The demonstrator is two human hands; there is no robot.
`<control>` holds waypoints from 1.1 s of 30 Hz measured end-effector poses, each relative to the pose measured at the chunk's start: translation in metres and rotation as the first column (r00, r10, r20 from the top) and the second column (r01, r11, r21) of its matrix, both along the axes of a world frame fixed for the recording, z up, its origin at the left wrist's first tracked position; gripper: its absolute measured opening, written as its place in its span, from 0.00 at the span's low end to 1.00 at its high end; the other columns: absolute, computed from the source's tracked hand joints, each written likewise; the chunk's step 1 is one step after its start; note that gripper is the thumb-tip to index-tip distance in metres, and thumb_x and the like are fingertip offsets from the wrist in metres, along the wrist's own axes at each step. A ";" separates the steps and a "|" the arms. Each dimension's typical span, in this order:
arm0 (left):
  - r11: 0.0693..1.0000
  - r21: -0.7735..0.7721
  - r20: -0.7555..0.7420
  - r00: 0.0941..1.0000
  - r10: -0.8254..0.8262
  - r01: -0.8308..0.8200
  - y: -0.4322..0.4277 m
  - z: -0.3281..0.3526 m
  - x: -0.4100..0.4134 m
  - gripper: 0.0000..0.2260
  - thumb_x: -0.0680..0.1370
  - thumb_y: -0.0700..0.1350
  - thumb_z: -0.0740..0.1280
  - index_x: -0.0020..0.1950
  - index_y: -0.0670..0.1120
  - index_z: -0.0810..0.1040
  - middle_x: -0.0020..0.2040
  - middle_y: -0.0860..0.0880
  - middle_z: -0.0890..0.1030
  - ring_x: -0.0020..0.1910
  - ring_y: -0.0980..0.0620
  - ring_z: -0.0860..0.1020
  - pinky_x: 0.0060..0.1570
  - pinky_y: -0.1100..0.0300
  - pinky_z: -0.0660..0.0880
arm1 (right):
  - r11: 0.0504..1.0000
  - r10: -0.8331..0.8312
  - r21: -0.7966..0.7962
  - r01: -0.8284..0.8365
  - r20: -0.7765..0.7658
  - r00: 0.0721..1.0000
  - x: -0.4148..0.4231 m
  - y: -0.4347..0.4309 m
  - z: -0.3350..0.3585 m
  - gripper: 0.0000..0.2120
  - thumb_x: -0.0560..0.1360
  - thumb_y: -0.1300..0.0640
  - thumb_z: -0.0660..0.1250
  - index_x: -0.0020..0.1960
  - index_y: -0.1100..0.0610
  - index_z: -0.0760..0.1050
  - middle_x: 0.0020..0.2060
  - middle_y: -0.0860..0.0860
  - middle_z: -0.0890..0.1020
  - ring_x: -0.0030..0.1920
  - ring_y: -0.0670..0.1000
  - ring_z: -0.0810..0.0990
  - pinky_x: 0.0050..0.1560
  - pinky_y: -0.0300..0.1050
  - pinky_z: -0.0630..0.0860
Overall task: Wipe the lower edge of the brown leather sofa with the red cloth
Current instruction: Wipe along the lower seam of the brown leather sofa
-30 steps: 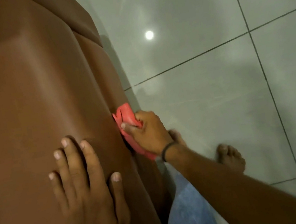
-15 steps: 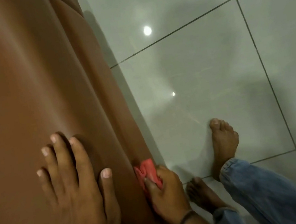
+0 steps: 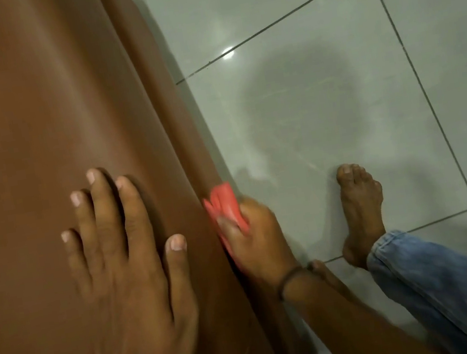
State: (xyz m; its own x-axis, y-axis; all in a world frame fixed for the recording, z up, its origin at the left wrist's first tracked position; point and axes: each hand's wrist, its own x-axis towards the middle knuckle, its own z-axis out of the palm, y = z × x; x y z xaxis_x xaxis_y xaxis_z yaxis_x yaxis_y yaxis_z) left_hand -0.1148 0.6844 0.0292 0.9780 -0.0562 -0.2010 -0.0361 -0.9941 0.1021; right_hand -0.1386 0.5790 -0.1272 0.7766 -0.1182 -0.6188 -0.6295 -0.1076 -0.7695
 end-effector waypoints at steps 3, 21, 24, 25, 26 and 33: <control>1.000 0.000 -0.011 1.000 -0.012 0.012 0.000 0.001 -0.005 0.32 0.84 0.53 0.53 0.86 0.46 0.50 0.88 0.47 0.46 0.86 0.47 0.43 0.83 0.44 0.44 | 0.991 0.064 -0.120 -0.066 -0.024 0.998 -0.042 -0.008 0.010 0.13 0.77 0.42 0.68 0.41 0.49 0.73 0.35 0.49 0.79 0.36 0.54 0.81 0.37 0.54 0.79; 1.000 0.004 -0.012 1.000 -0.001 0.001 -0.006 0.004 -0.009 0.32 0.83 0.51 0.54 0.86 0.43 0.53 0.87 0.44 0.48 0.86 0.42 0.46 0.82 0.37 0.48 | 0.970 -0.017 -0.242 -0.005 -0.089 0.996 -0.089 -0.008 -0.027 0.14 0.80 0.44 0.68 0.43 0.54 0.76 0.38 0.49 0.80 0.38 0.52 0.82 0.38 0.52 0.78; 1.000 0.008 -0.015 1.000 0.022 -0.022 -0.010 0.006 -0.010 0.33 0.82 0.52 0.53 0.85 0.41 0.55 0.87 0.42 0.50 0.86 0.40 0.48 0.81 0.35 0.50 | 0.985 -0.101 -0.158 0.072 -0.182 0.978 0.001 -0.007 -0.045 0.24 0.79 0.37 0.67 0.48 0.59 0.83 0.45 0.58 0.87 0.48 0.63 0.86 0.45 0.51 0.80; 1.000 0.013 -0.009 1.000 0.018 -0.018 -0.011 0.006 -0.009 0.33 0.81 0.52 0.53 0.85 0.41 0.55 0.87 0.41 0.50 0.86 0.39 0.49 0.81 0.35 0.50 | 0.986 -0.127 -0.128 0.109 -0.143 0.982 0.037 -0.003 -0.046 0.25 0.77 0.34 0.67 0.51 0.57 0.84 0.46 0.57 0.88 0.49 0.62 0.87 0.45 0.51 0.81; 1.000 0.027 -0.004 1.000 0.007 -0.007 -0.010 0.004 -0.008 0.33 0.81 0.52 0.54 0.85 0.40 0.56 0.87 0.40 0.51 0.85 0.39 0.49 0.80 0.36 0.51 | 0.981 -0.151 -0.134 0.141 -0.068 0.986 0.069 0.000 -0.042 0.24 0.77 0.33 0.67 0.53 0.54 0.85 0.46 0.55 0.88 0.49 0.61 0.87 0.45 0.51 0.82; 1.000 0.029 0.009 1.000 0.007 -0.008 -0.007 0.000 -0.008 0.34 0.81 0.53 0.54 0.85 0.42 0.55 0.87 0.41 0.51 0.86 0.41 0.48 0.81 0.38 0.49 | 0.981 -0.139 -0.085 0.175 0.319 0.938 -0.032 0.014 -0.002 0.15 0.83 0.39 0.62 0.50 0.47 0.82 0.40 0.45 0.74 0.37 0.45 0.77 0.38 0.46 0.75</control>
